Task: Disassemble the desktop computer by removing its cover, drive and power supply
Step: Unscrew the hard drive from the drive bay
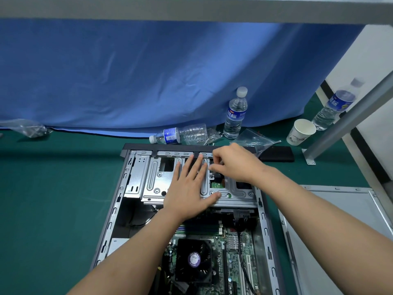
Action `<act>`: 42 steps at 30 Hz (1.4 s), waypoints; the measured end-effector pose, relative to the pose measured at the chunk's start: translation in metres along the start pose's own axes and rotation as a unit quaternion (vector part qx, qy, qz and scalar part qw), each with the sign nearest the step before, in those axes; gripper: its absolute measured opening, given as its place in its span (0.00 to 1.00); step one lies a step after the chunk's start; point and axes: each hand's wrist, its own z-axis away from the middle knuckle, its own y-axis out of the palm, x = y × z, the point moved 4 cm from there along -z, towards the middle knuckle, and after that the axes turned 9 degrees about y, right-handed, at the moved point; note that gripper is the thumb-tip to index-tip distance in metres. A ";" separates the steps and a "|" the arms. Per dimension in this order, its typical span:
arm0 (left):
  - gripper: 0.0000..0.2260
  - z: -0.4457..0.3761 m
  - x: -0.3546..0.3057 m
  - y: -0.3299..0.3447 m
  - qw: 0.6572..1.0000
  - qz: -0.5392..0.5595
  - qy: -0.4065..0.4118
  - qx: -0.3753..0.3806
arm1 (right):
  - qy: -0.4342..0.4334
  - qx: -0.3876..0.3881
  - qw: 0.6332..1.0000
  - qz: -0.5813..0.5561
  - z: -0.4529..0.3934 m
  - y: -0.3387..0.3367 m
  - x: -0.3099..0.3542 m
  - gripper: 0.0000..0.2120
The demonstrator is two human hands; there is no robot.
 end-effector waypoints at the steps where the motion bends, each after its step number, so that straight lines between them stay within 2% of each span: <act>1: 0.42 0.000 0.000 0.000 1.000 0.000 0.000 0.000 | 0.013 -0.023 1.000 0.010 0.000 0.001 0.001 0.11; 3: 0.42 0.000 0.000 0.000 1.000 0.001 0.001 -0.001 | 0.014 -0.037 0.999 0.015 -0.001 0.002 0.003 0.11; 7: 0.42 0.001 0.000 0.000 1.000 0.003 -0.002 -0.003 | -0.030 0.030 0.998 -0.041 -0.001 -0.001 -0.005 0.04; 10: 0.42 0.000 0.000 0.000 1.000 0.001 -0.003 0.000 | -0.025 0.042 0.996 -0.077 0.000 -0.004 -0.015 0.03; 13: 0.42 0.000 0.000 0.000 1.000 0.007 -0.001 -0.004 | 0.007 0.033 0.995 -0.090 0.002 -0.001 -0.017 0.06; 18: 0.42 0.001 -0.001 -0.005 0.999 0.037 0.005 -0.031 | 0.095 -0.033 0.990 -0.095 0.007 0.008 -0.022 0.16; 24: 0.32 0.004 0.001 -0.014 0.986 0.134 0.010 -0.097 | 0.087 -0.013 0.966 -0.245 0.016 0.014 -0.038 0.06; 27: 0.27 0.004 0.005 -0.018 0.971 0.202 -0.012 -0.128 | 0.080 -0.009 0.960 -0.269 0.018 0.017 -0.045 0.08; 30: 0.21 0.004 0.008 -0.020 0.960 0.241 -0.026 -0.136 | 0.079 0.003 0.961 -0.265 0.017 0.017 -0.045 0.06; 32: 0.22 0.003 0.008 -0.021 0.960 0.248 -0.029 -0.129 | 0.087 0.008 0.967 -0.237 0.016 0.016 -0.042 0.04; 36: 0.21 0.003 0.006 -0.018 0.960 0.257 -0.028 -0.112 | 0.104 -0.013 0.979 -0.175 0.021 0.019 -0.035 0.11; 40: 0.22 0.003 0.004 -0.016 0.957 0.262 -0.032 -0.120 | 0.095 -0.067 0.990 -0.077 0.033 0.022 -0.027 0.12; 42: 0.22 0.003 0.004 -0.016 0.955 0.268 -0.035 -0.120 | 0.099 -0.060 0.990 -0.083 0.033 0.021 -0.029 0.13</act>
